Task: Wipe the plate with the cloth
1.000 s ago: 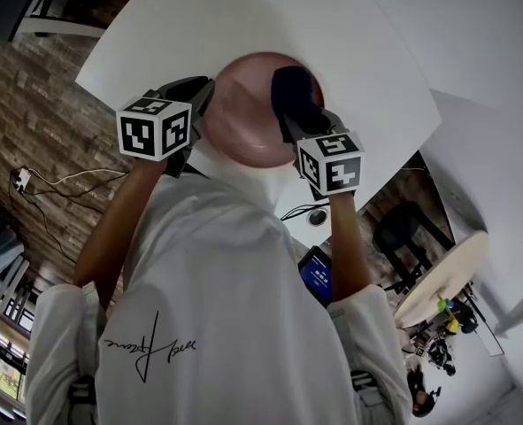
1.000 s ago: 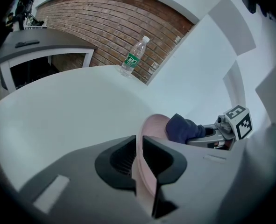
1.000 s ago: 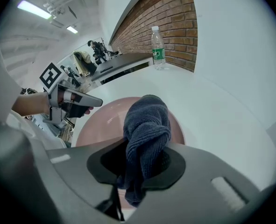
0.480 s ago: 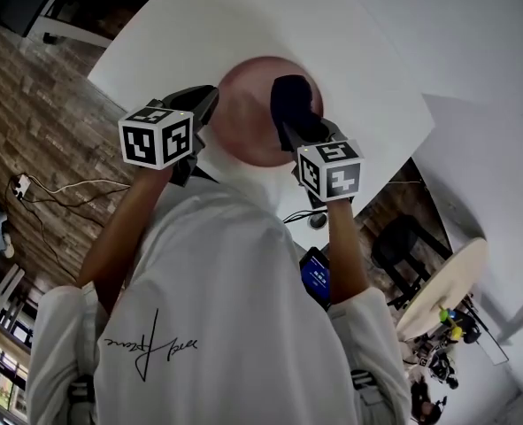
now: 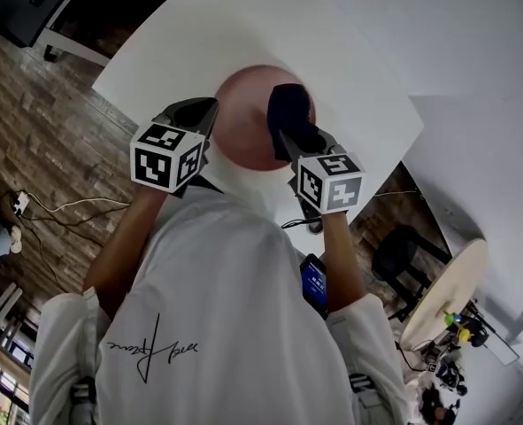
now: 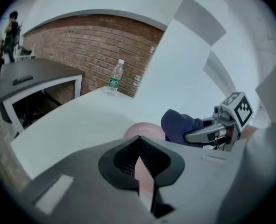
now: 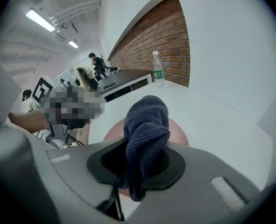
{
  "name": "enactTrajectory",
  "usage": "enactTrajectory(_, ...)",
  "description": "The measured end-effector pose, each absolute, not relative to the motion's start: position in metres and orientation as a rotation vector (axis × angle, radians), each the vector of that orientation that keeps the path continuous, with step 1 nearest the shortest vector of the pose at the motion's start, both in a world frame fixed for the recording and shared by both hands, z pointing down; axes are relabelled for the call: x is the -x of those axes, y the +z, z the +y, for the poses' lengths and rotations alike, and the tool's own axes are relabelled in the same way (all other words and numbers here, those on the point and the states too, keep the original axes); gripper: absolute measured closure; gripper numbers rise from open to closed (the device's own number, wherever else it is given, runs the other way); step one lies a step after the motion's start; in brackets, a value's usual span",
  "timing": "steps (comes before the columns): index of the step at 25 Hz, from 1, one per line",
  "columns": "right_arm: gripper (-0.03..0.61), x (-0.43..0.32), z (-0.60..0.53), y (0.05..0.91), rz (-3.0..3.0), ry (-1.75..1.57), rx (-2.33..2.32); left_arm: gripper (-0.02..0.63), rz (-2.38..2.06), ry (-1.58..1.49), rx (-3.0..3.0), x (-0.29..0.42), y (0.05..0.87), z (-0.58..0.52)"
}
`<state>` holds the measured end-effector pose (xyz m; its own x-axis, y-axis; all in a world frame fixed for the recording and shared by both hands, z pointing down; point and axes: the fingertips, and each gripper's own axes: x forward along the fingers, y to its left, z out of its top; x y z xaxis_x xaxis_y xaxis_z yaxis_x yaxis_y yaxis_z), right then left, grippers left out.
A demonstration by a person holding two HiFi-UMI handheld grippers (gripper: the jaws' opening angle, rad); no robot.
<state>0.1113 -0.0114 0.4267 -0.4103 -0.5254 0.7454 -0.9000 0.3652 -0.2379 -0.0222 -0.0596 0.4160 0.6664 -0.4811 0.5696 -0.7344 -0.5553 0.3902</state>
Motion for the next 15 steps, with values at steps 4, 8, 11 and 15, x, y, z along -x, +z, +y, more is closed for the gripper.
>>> enactTrajectory(4, 0.489, -0.107, -0.001, 0.413, -2.093, 0.850, -1.252, 0.600, -0.900, 0.517, -2.314, 0.014, 0.401, -0.050)
enactTrajectory(8, 0.491, -0.102, 0.010, 0.398, -2.133, 0.837, -1.260, 0.600, -0.877, 0.503, -2.332, 0.009, 0.393, -0.041)
enactTrajectory(11, 0.492, -0.097, 0.017, 0.387, -2.168, 0.834, -1.271, 0.600, -0.872, 0.476, -2.345, 0.009, 0.386, -0.032)
enactTrajectory(15, 0.494, -0.089, 0.026, 0.382, -2.202, 0.811, -1.271, 0.600, -0.882, 0.444, -2.354, 0.011, 0.378, -0.024)
